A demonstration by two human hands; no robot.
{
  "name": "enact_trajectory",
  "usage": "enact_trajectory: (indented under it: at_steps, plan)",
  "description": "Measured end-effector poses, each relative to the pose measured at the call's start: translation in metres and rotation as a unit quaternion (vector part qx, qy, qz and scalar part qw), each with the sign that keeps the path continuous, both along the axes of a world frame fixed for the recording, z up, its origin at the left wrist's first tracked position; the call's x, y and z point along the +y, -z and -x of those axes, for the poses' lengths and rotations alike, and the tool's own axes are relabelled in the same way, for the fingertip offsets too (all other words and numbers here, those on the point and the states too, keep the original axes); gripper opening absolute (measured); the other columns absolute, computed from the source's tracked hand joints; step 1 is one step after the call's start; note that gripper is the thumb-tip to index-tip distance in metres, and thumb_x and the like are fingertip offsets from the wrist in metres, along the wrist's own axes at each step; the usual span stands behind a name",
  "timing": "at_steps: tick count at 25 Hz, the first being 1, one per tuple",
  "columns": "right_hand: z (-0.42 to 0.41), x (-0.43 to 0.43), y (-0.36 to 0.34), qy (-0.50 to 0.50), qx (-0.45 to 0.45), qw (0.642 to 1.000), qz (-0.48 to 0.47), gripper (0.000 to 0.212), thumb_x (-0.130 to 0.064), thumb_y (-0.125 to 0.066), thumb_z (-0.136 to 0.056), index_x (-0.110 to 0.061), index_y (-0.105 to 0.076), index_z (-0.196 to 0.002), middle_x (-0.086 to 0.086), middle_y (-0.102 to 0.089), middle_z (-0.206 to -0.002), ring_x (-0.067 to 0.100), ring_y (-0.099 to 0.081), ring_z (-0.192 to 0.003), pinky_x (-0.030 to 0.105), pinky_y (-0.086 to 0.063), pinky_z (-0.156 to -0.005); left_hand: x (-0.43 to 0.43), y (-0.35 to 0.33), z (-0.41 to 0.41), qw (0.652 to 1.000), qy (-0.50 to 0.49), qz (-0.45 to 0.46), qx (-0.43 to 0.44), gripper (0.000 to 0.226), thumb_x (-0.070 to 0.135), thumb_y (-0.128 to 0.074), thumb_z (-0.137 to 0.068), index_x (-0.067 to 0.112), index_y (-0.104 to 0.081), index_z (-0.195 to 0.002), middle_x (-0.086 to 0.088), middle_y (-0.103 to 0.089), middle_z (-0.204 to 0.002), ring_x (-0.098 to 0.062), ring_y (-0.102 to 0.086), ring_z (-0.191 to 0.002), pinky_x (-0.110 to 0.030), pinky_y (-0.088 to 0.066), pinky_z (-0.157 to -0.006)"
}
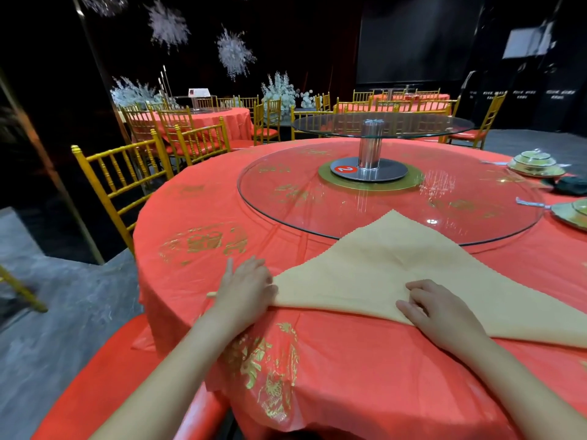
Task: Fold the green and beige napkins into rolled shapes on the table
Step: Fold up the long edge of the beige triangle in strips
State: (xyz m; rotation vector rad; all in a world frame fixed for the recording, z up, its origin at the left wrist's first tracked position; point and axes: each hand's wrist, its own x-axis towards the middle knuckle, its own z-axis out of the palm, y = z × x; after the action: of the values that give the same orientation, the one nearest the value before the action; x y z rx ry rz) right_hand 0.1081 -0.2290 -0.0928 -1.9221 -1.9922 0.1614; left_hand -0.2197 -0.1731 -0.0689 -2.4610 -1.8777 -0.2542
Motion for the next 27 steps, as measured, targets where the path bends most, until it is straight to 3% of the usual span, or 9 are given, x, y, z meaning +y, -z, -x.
enact_trajectory:
  at_steps: [2,6,12,17,23,27]
  plan:
    - [-0.001,0.001,0.001,-0.001,0.012,1.0,-0.002,0.039,-0.042,-0.054,-0.089,-0.031,-0.039,-0.055,-0.007,-0.056,-0.123,0.013,-0.053,-0.105,0.031,-0.038,-0.084,-0.019,-0.006,-0.046,0.997,0.074,-0.022,-0.014,0.037,0.029,-0.036,-0.099,0.021,-0.043,-0.134,0.0,-0.028,-0.153,-0.015,-0.015,-0.144,-0.047,-0.002,-0.116]
    - [-0.003,0.0,0.001,-0.002,0.013,1.0,0.001,0.037,-0.042,-0.053,-0.09,-0.029,-0.041,-0.057,-0.009,-0.054,-0.126,0.013,-0.055,-0.107,0.029,-0.036,-0.081,-0.061,0.003,-0.117,0.975,0.211,0.071,0.014,0.053,0.047,-0.027,-0.099,0.029,-0.017,-0.148,0.002,-0.007,-0.159,-0.02,0.0,-0.146,-0.053,0.005,-0.114]
    - [-0.003,0.001,0.002,0.001,0.029,1.0,-0.007,0.037,-0.041,-0.054,-0.09,-0.026,-0.045,-0.057,-0.01,-0.054,-0.126,0.012,-0.055,-0.105,0.029,-0.036,-0.08,-0.04,0.015,-0.073,0.976,0.152,0.15,0.047,0.055,0.062,-0.019,-0.094,0.049,-0.002,-0.145,0.011,0.007,-0.158,-0.023,0.011,-0.145,-0.06,0.007,-0.111]
    - [-0.002,0.001,0.003,0.0,0.031,0.999,-0.006,0.037,-0.042,-0.054,-0.089,-0.025,-0.046,-0.057,-0.012,-0.053,-0.125,0.009,-0.055,-0.102,0.028,-0.036,-0.077,-0.033,0.014,-0.024,0.983,0.063,0.162,0.055,0.056,0.066,-0.015,-0.091,0.053,0.005,-0.142,0.014,0.013,-0.156,-0.031,0.016,-0.143,-0.061,0.007,-0.111]
    - [0.001,0.0,-0.002,0.0,0.022,1.0,0.003,0.038,-0.041,-0.053,-0.09,-0.029,-0.042,-0.056,-0.01,-0.053,-0.127,0.013,-0.055,-0.105,0.028,-0.036,-0.078,-0.033,0.013,-0.008,0.984,0.009,0.173,0.039,0.059,0.065,-0.011,-0.091,0.048,0.006,-0.145,0.012,0.012,-0.157,-0.034,0.015,-0.143,-0.057,0.005,-0.113]
    - [0.001,-0.001,-0.003,-0.001,0.01,1.0,-0.001,0.038,-0.041,-0.051,-0.092,-0.031,-0.038,-0.057,-0.008,-0.053,-0.128,0.014,-0.054,-0.109,0.028,-0.038,-0.083,-0.034,0.004,-0.048,0.986,0.018,0.154,0.058,0.066,0.061,-0.014,-0.093,0.031,0.001,-0.15,0.006,0.005,-0.158,-0.026,0.004,-0.146,-0.054,0.003,-0.114]
